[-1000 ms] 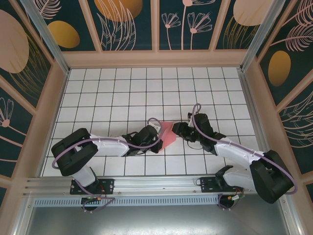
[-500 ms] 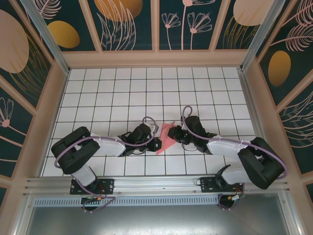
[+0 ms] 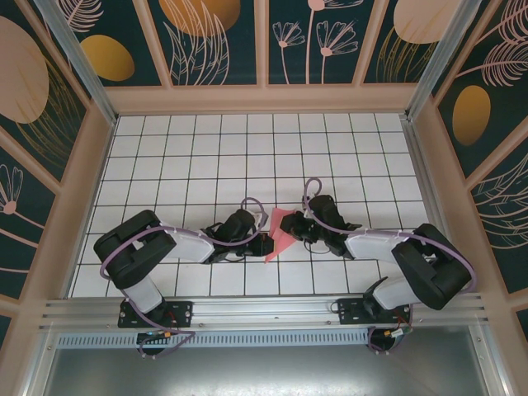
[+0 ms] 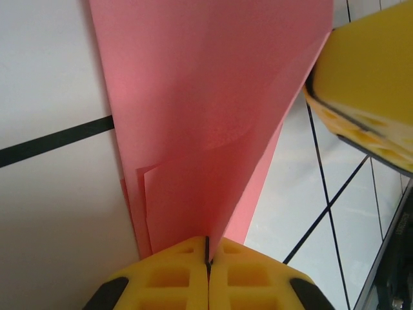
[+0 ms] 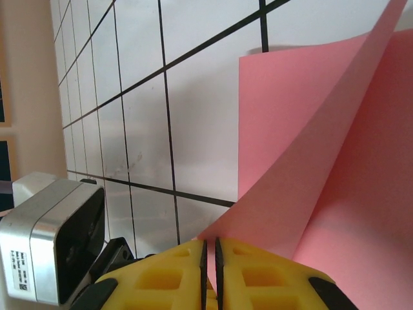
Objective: Fold a paper plane with a square sheet of paper (pick it up from the middle)
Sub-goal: Fourth fold the wing at the center of the table.
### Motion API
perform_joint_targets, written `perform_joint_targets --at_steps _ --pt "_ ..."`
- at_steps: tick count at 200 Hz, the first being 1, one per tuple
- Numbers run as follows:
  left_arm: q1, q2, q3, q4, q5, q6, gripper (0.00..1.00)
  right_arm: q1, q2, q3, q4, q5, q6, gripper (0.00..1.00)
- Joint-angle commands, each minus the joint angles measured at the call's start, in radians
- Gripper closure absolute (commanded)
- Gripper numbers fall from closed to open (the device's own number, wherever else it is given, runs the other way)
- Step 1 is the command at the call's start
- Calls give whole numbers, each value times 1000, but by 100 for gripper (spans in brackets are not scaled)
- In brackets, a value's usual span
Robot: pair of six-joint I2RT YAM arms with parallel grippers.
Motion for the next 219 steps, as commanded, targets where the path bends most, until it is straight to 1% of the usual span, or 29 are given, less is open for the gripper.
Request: perform_joint_targets --at_steps 1,28,32,49,68,108,124,126,184,199,219 --pt "10 12 -20 48 21 -46 93 11 27 20 56 -46 10 84" --pt "19 12 -30 58 29 -66 94 9 58 24 82 -54 13 84" --pt "21 39 -32 61 32 -68 94 9 64 25 83 -55 13 84" --pt "23 52 -34 68 42 -73 93 7 86 33 89 -53 18 84" --pt "23 58 -33 68 46 -74 92 5 103 39 73 -31 23 84" --pt "23 24 -38 34 26 -59 79 -5 123 38 81 -35 24 84" --pt "23 24 -44 36 32 -51 78 -9 122 39 78 -35 20 84" --pt "23 3 -45 36 33 -52 78 -9 123 40 77 -36 19 84" --pt "23 -21 -57 37 30 -55 88 -12 131 48 66 -47 12 84" --pt "23 -13 -55 36 27 -69 94 -11 131 48 67 -49 11 84" --pt "23 2 -63 42 20 -111 98 -11 130 48 59 -42 9 84"
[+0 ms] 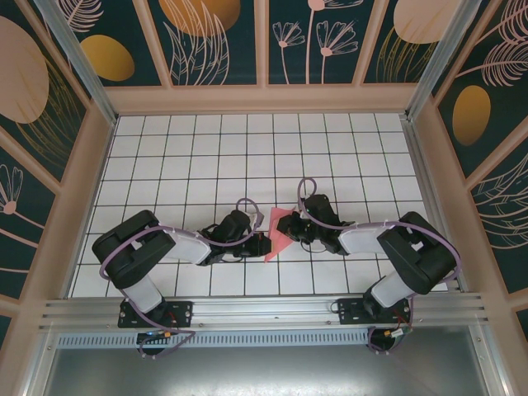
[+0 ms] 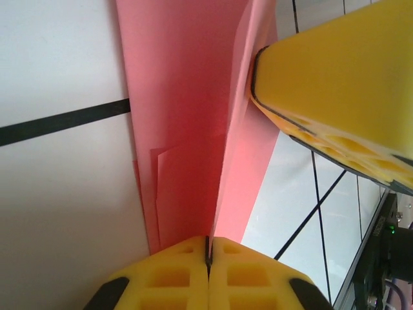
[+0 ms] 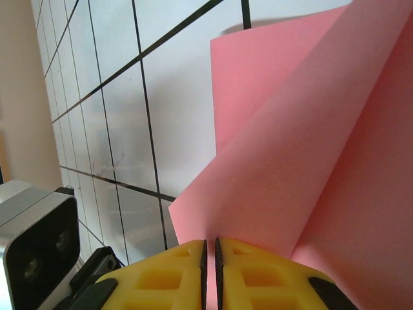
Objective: Fold a paper plane with a square sheet of paper (pick it up from the middle)
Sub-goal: Fourth fold the wing at the center of the table.
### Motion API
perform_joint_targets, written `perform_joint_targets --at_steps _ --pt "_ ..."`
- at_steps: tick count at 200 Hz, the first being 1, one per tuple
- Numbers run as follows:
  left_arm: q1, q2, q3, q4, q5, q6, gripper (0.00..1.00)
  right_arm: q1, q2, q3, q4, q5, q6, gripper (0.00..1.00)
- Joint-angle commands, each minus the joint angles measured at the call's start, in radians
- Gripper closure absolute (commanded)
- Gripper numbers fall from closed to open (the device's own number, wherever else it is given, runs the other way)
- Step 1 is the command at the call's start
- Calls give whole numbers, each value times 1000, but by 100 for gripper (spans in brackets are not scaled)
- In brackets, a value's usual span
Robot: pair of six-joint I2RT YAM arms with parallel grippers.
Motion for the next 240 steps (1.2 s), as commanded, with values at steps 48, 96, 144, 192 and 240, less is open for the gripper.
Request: perform_joint_targets --at_steps 48,96,144,192,240 --pt "4 52 -49 32 -12 -125 100 -8 41 32 23 -22 -14 84" --pt "4 63 -78 79 -14 -171 100 -7 70 52 35 -47 -18 83" --pt "4 75 -90 121 -3 -203 100 -7 90 74 22 -65 -35 82" --pt "4 89 -98 121 3 -207 100 -9 124 93 17 -66 -40 81" --pt "4 80 -90 74 -5 -182 100 -18 152 108 -9 -54 -44 81"
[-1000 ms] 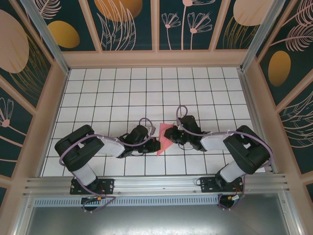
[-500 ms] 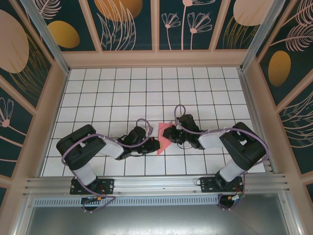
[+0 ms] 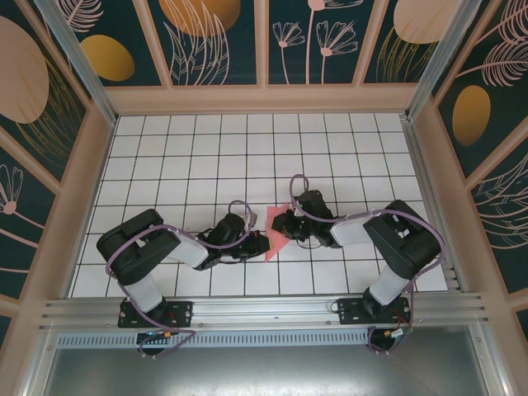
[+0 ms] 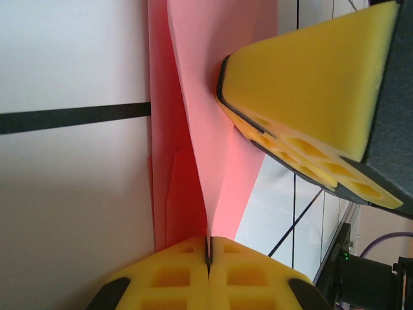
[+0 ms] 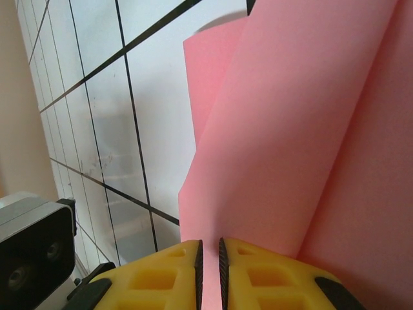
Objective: Fold a paper plane with a square sheet of paper (pick it up from the middle)
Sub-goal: Fourth fold the wing at the center of the table.
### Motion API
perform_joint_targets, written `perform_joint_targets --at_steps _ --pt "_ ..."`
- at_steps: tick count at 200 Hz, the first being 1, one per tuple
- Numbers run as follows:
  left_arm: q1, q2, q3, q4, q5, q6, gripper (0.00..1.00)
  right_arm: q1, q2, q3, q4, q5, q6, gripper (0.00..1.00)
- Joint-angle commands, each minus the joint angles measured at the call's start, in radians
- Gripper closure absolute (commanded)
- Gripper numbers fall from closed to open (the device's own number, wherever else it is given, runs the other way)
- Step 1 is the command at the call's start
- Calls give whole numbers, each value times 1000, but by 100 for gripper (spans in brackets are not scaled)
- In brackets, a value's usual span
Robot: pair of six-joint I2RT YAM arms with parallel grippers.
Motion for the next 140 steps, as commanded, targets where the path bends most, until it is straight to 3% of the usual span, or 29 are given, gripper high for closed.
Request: perform_joint_targets --at_steps 1,85,140 --pt "-7 42 -16 -123 -9 17 100 -10 21 25 -8 2 -17 81" --pt "-3 59 13 -156 24 44 100 -6 -81 -23 7 5 -19 79" --pt "5 68 2 -131 43 26 100 0 -20 7 24 -35 -27 79"
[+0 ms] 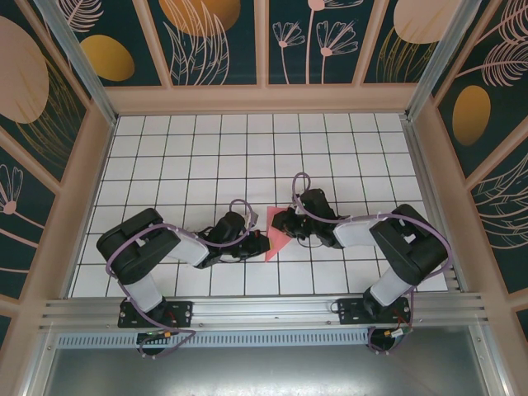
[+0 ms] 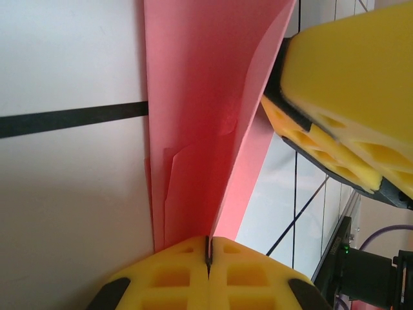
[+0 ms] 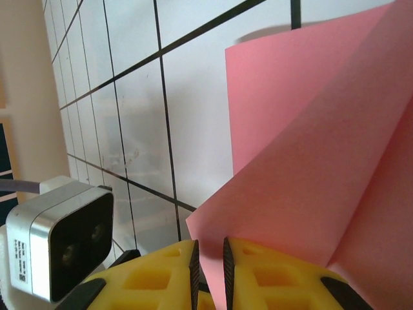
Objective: Fold a paper plane with a square sheet of paper (pick it up from the middle)
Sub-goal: Fourth fold the wing at the center of the table.
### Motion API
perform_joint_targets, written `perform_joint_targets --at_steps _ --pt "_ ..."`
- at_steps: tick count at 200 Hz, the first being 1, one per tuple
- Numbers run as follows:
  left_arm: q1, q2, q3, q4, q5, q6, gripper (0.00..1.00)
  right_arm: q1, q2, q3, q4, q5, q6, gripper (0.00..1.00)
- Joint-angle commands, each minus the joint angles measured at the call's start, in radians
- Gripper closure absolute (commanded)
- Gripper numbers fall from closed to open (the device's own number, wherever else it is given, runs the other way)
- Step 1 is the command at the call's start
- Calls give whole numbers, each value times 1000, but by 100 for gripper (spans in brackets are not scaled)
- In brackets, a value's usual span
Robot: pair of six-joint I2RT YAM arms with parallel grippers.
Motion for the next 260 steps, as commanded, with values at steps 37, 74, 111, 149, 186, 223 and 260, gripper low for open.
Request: perform_joint_targets --at_steps 37,74,111,149,186,223,260 --pt "-9 63 -18 -111 3 9 100 2 69 36 -8 9 -29 79" --pt "-9 63 -20 -117 -2 10 100 2 79 39 -44 31 -41 79" --pt "-9 42 -13 -165 -15 31 97 3 103 44 -95 67 -43 80" --pt "-8 -12 -30 -194 -30 44 93 2 125 37 -105 86 -28 81" --pt "-8 -47 -31 -208 -20 53 100 3 122 26 -106 108 -8 81" --pt "-9 -53 -38 -191 10 51 91 2 126 26 -112 103 -11 81" --pt "-9 -93 -33 -207 42 65 87 6 133 27 -110 94 -16 81"
